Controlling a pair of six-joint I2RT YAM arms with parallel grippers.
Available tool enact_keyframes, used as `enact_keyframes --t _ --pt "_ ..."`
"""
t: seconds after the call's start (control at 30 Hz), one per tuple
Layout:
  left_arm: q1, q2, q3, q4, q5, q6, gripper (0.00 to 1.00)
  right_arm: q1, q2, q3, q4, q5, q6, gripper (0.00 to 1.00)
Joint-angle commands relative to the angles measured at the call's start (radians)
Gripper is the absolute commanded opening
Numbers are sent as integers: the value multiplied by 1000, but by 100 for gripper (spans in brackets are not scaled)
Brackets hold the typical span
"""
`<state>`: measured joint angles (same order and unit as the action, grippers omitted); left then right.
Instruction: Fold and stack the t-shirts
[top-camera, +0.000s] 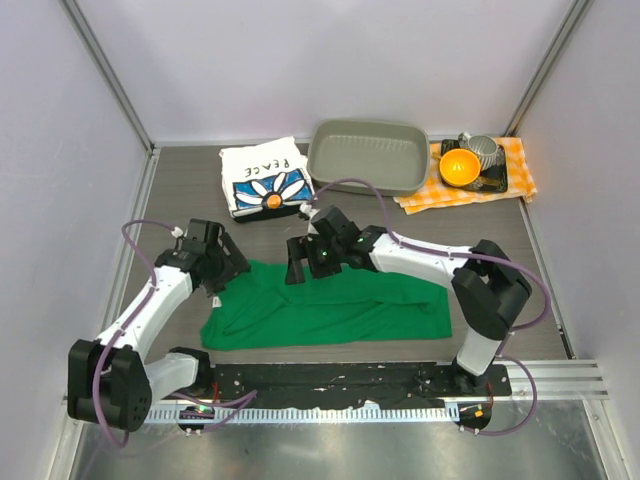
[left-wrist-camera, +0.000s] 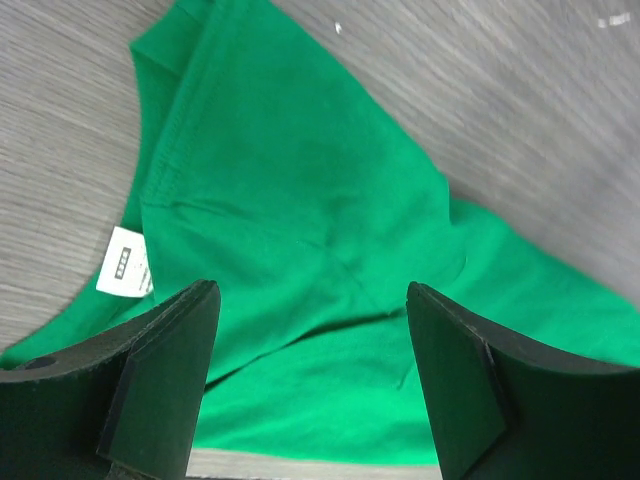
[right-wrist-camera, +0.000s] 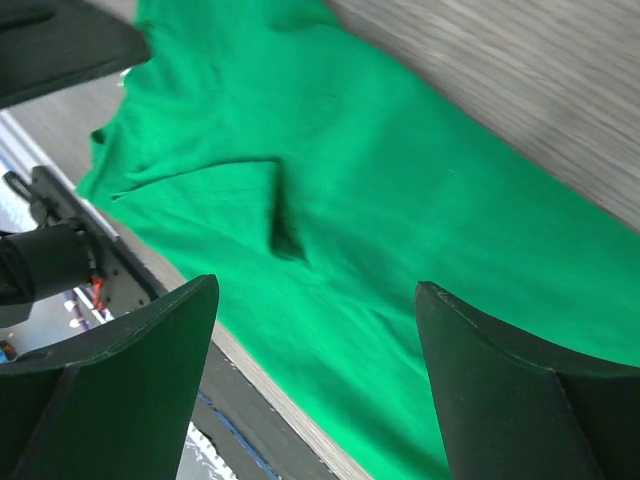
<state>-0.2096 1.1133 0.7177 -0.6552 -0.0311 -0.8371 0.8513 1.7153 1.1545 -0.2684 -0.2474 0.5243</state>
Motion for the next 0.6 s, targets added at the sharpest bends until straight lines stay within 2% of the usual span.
enact_keyframes --t 0.0,0.13,0.33,0.57 --pt "53 42 43 100 -26 -56 80 57 47 93 95 -107 -4 84" --pt "107 74 43 132 14 -65 79 83 92 103 147 -156 19 76" --pt "137 82 26 146 28 -65 79 127 148 102 195 -191 36 70" --pt "151 56 11 146 63 -63 79 150 213 117 218 -176 29 68"
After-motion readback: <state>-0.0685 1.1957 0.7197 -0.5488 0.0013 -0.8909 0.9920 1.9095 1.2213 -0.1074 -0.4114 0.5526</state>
